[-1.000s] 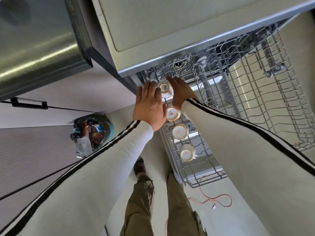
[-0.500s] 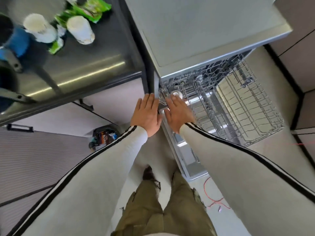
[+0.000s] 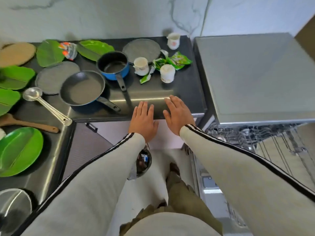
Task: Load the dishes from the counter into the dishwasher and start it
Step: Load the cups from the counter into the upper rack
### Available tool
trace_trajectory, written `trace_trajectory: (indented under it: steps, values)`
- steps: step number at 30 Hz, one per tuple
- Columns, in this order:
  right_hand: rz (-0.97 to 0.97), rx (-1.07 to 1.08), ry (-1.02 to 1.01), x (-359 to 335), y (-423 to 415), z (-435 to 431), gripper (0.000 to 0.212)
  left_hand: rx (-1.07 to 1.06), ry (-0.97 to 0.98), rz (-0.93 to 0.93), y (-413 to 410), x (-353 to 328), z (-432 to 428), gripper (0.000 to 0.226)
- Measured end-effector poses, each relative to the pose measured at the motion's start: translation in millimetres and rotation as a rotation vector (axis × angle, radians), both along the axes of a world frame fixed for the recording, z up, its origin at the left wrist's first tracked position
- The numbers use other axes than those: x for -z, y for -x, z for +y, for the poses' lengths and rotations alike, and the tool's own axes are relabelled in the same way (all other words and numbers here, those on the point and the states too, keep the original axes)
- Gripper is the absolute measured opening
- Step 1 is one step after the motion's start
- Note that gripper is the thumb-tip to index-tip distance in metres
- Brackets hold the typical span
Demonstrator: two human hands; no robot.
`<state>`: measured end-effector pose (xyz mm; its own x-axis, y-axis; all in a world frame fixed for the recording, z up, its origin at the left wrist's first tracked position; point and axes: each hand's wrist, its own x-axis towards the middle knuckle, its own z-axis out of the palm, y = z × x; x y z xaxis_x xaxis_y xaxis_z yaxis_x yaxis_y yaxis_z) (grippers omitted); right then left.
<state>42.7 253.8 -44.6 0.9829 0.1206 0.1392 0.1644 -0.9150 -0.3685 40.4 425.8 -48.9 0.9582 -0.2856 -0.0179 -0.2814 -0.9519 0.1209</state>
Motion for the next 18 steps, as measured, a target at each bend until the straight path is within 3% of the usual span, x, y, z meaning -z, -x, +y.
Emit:
trace_trajectory:
  steps: [6, 14, 18]
  values:
    - [-0.078, 0.063, -0.005, -6.6, -96.2, -9.7, 0.061, -0.068, 0.070, -0.006, -72.0, -2.9, -23.4, 0.068]
    - [0.089, 0.109, -0.026, -4.7, -190.4, -21.2, 0.086, -0.194, 0.048, 0.001, -150.8, 0.0, -47.6, 0.074]
    - [0.162, 0.085, -0.058, 2.5, -210.6, -19.7, 0.088, -0.288, 0.075, -0.071, -178.7, -5.2, -49.0, 0.074]
